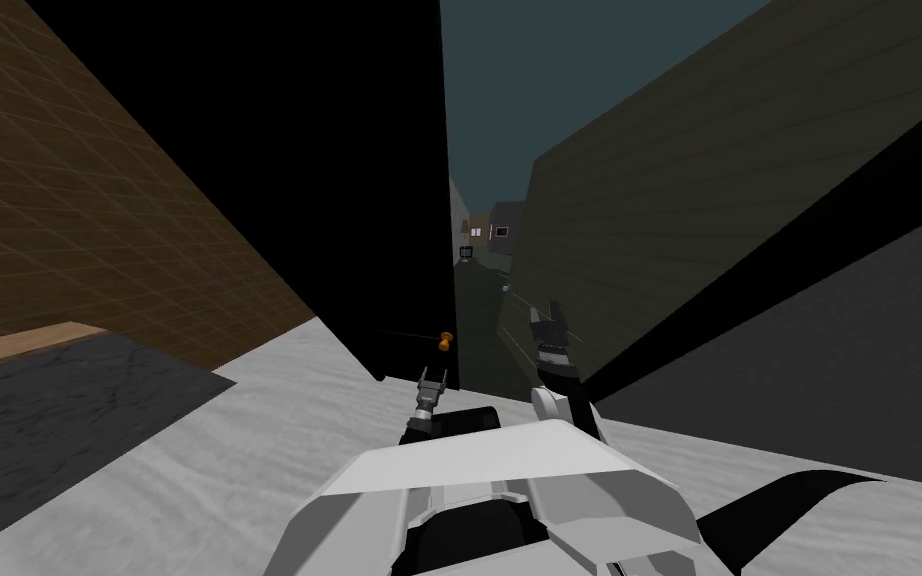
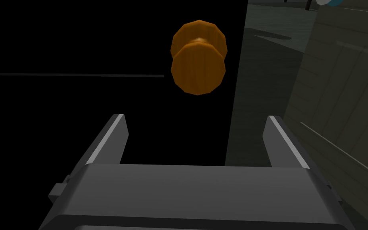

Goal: Push the door open

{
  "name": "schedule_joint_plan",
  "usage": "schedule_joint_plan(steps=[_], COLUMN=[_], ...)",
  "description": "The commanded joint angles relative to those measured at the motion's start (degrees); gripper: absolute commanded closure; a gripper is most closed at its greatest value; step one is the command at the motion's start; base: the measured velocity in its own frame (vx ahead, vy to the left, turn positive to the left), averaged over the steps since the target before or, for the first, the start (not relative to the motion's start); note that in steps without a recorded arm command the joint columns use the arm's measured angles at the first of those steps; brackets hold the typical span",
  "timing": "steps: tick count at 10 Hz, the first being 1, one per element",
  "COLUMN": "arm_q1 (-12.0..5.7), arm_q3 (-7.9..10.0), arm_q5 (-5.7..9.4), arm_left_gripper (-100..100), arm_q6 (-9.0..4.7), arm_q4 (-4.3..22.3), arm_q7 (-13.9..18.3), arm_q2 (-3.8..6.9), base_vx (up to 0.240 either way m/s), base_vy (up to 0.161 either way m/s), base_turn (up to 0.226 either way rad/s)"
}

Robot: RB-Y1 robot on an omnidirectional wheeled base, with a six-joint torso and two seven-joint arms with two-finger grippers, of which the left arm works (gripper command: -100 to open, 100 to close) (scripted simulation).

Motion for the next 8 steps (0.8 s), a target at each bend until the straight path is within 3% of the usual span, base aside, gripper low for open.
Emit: schedule_joint_plan(steps=[1,7,8], arm_q1=[-0.31,-1.51,-1.51], arm_q3=[0.24,1.24,1.24], arm_q5=[0.05,0.25,0.25], arm_left_gripper=[-100,-100,100], arm_q6=[0.16,0.81,0.81], arm_q4=[0.18,1.02,1.02], arm_q7=[-0.05,-0.33,-0.33], arm_q2=[-0.27,-1.41,-1.41], base_vx=[0.178,0.173,-0.01], base_vy=[-0.031,-0.03,-0.004], base_turn=[-0.023,-0.023,-0.012])
